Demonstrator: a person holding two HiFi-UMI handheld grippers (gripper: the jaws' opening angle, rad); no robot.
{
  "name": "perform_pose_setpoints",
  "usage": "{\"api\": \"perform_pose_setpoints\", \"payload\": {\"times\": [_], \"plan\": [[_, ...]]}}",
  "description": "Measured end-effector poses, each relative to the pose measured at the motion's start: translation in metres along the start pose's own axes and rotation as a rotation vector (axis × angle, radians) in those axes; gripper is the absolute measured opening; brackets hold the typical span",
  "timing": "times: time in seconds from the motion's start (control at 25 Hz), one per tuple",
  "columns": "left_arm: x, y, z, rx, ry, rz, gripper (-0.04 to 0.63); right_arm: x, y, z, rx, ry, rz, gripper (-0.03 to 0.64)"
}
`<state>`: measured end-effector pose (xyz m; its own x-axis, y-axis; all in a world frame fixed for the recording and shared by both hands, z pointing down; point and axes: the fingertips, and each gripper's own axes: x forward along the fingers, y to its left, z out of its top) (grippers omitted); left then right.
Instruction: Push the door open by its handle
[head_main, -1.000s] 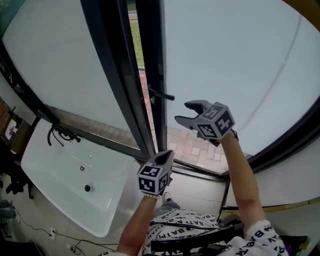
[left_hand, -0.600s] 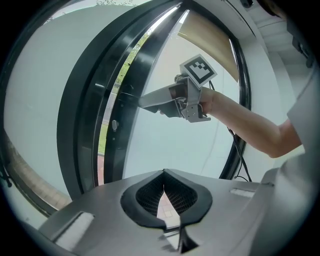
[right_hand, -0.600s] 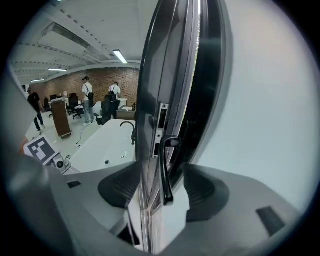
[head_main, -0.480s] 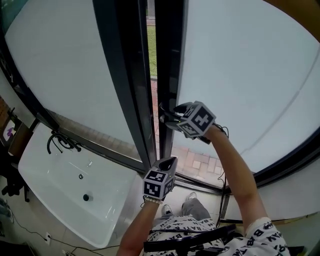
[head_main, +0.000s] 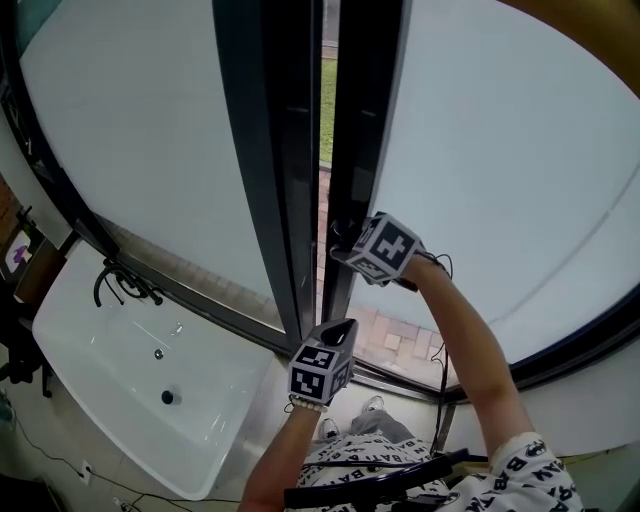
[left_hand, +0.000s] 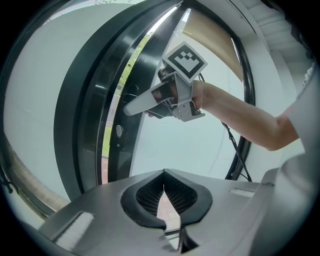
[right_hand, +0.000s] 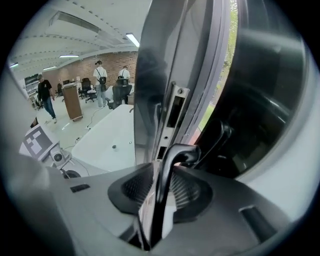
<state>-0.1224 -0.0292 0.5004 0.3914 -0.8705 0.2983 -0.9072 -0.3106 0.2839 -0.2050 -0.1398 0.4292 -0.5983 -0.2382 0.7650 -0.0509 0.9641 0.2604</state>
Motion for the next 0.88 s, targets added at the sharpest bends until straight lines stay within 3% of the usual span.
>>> {"api": "perform_pose_setpoints", "payload": {"times": [0.08, 0.36, 0.52, 0.72, 0.88], "plan": [[0.01, 0.006, -0.004, -0.014, 0.004, 0.002, -0.014, 0.005, -0.006, -0.001, -0.008, -0.001, 0.007, 0.072], [0.037, 0.006, -0.01, -0.029, 0.004, -0.003, -0.014, 0.013, -0.008, -0.008, 0.046, -0.052, 0.112, 0.062], [0.036, 0.001, 0.001, -0.013, 0.007, 0.006, -0.014, 0.01, -0.012, -0.004, 0.055, -0.044, 0.083, 0.057], [0.059, 0.001, 0.02, 0.001, -0.003, 0.053, -0.014, 0.015, -0.034, -0.004, 0.095, -0.079, 0.102, 0.057], [0.074, 0.013, 0.035, -0.013, 0.021, 0.137, -0.014, 0.017, -0.056, -0.001, 0.122, -0.093, 0.099, 0.057]]}}
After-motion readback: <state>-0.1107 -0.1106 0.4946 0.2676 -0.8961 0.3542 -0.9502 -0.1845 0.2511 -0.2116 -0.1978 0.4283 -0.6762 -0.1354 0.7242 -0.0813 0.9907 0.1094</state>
